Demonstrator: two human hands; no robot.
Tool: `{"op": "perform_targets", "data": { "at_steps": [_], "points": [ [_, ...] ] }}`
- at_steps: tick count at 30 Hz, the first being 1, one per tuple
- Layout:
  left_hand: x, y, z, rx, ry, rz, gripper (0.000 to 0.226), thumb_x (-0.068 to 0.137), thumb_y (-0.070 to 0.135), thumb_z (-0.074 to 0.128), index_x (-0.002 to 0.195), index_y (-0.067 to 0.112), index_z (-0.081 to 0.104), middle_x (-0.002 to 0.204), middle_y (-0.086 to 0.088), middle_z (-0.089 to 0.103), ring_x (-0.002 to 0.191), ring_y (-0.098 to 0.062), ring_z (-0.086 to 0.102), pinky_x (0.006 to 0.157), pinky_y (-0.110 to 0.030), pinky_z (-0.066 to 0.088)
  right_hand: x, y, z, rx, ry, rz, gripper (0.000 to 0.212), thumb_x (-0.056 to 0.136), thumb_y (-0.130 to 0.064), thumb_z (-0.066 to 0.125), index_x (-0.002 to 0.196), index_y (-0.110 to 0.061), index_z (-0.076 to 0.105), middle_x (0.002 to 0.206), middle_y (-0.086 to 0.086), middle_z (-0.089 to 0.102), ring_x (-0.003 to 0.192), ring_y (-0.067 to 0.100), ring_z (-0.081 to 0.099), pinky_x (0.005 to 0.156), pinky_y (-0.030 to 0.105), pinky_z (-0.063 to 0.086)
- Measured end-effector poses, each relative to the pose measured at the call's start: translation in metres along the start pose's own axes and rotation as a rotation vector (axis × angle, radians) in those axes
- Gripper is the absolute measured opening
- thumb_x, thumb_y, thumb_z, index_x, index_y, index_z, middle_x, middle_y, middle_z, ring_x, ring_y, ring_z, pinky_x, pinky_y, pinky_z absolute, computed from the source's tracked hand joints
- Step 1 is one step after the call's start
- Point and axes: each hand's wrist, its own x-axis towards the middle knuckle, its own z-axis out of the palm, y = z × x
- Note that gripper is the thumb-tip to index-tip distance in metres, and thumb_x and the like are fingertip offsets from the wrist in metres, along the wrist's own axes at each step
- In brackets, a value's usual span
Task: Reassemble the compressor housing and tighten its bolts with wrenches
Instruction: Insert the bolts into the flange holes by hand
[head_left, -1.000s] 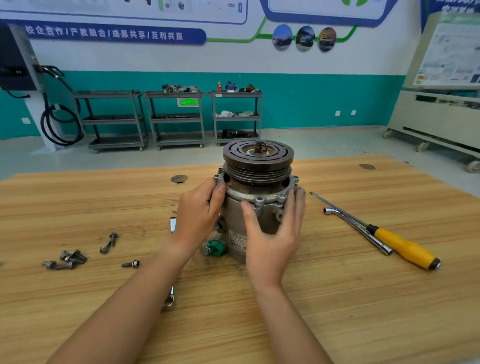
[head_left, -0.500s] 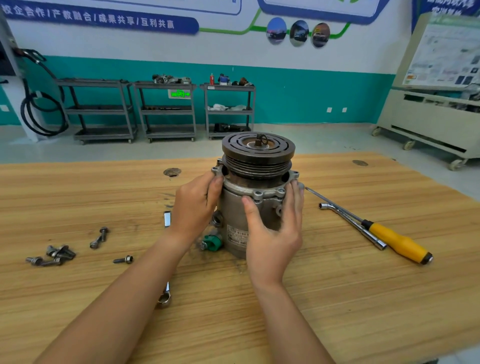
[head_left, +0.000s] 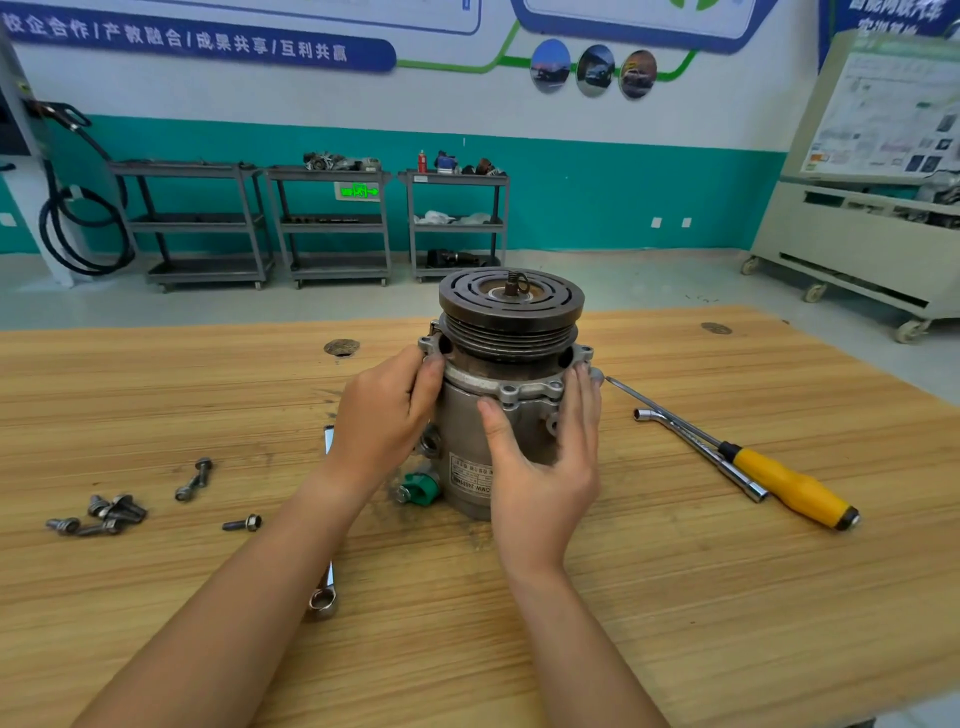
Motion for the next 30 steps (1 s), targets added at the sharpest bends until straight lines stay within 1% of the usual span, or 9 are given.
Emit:
{"op": "perform_targets", "data": {
  "at_steps": [4,10,13,16,18,22,26,28,30],
  "points": [
    [0.002,0.003,-0.006,-0.031,-0.066,-0.068,0.042,0.087,0.047,0.027,0.065,0.014,0.039,0.053,0.001,0.042,0.047,-0.02,0.039,0.048,-0.035,0.03,0.001,0.002,-0.002,-0.014,-0.013,-0.004,0.07,0.072,-0.032,0.072,0.129,0.001,0.05,0.137,0.003,0.044,0.134,0.027,0.038,0.111,0.025,0.029],
    [0.009,0.011,-0.003,-0.317,0.13,-0.479,0.036,0.1,0.033,0.027,0.072,0.02,0.045,0.066,-0.006,0.047,0.067,-0.028,0.049,0.064,-0.047,0.041,0.001,0.001,-0.009,0.091,-0.078,0.127,0.081,0.067,-0.051,0.067,0.136,-0.031,0.029,0.149,-0.005,0.029,0.139,0.005,0.025,0.113,0.021,0.021],
    [0.01,0.012,-0.002,-0.237,0.094,-0.518,0.031,0.1,0.033,0.027,0.083,0.019,0.049,0.079,0.002,0.05,0.082,-0.017,0.05,0.074,-0.036,0.038,0.002,0.002,-0.01,0.06,-0.092,0.166,0.091,0.065,-0.053,0.067,0.142,-0.018,0.034,0.148,-0.012,0.024,0.14,0.004,0.021,0.11,0.009,0.017],
    [0.014,0.01,0.001,-0.375,-0.055,-0.671,0.037,0.099,0.041,0.021,0.097,0.029,0.055,0.109,0.008,0.054,0.11,-0.01,0.047,0.099,-0.036,0.038,0.005,0.003,-0.013,0.043,-0.115,0.217,0.094,0.063,-0.049,0.074,0.142,-0.016,0.037,0.15,-0.004,0.032,0.14,0.005,0.025,0.112,0.018,0.021],
    [0.015,0.011,0.0,-0.507,-0.114,-0.766,0.043,0.098,0.045,0.019,0.095,0.034,0.061,0.112,0.008,0.061,0.111,-0.008,0.051,0.103,-0.039,0.038,0.007,0.003,-0.014,0.051,-0.117,0.256,0.092,0.062,-0.036,0.082,0.141,-0.017,0.039,0.148,-0.003,0.037,0.138,0.005,0.03,0.114,0.027,0.026],
    [0.012,0.014,-0.005,-0.497,-0.106,-0.771,0.039,0.099,0.043,0.021,0.091,0.038,0.059,0.108,0.012,0.063,0.101,0.003,0.052,0.099,-0.037,0.041,0.011,0.001,-0.018,0.084,-0.138,0.297,0.093,0.059,-0.03,0.084,0.141,-0.018,0.04,0.146,-0.003,0.042,0.136,0.007,0.035,0.113,0.035,0.031],
    [0.009,0.024,-0.005,-0.485,-0.104,-0.803,0.041,0.099,0.039,0.026,0.121,0.024,0.056,0.127,0.0,0.055,0.12,-0.014,0.047,0.104,-0.045,0.038,0.015,0.003,-0.023,0.117,-0.191,0.293,0.092,0.061,-0.025,0.085,0.141,-0.016,0.04,0.145,-0.003,0.042,0.135,0.009,0.037,0.112,0.037,0.033],
    [0.006,0.032,-0.009,-0.446,-0.092,-0.777,0.039,0.1,0.035,0.026,0.125,0.025,0.054,0.131,-0.002,0.05,0.123,-0.016,0.043,0.106,-0.045,0.037,0.02,0.004,-0.03,0.145,-0.233,0.306,0.089,0.061,-0.023,0.084,0.14,-0.018,0.042,0.14,-0.01,0.047,0.13,0.002,0.041,0.11,0.031,0.036],
    [-0.002,0.041,-0.014,-0.411,-0.066,-0.751,0.036,0.101,0.031,0.026,0.123,0.027,0.053,0.129,-0.001,0.046,0.124,-0.015,0.041,0.107,-0.043,0.035,0.029,0.008,-0.041,0.241,-0.296,0.359,0.086,0.061,-0.016,0.085,0.135,-0.025,0.043,0.122,-0.03,0.053,0.115,-0.014,0.048,0.098,0.014,0.043]
  ]
}}
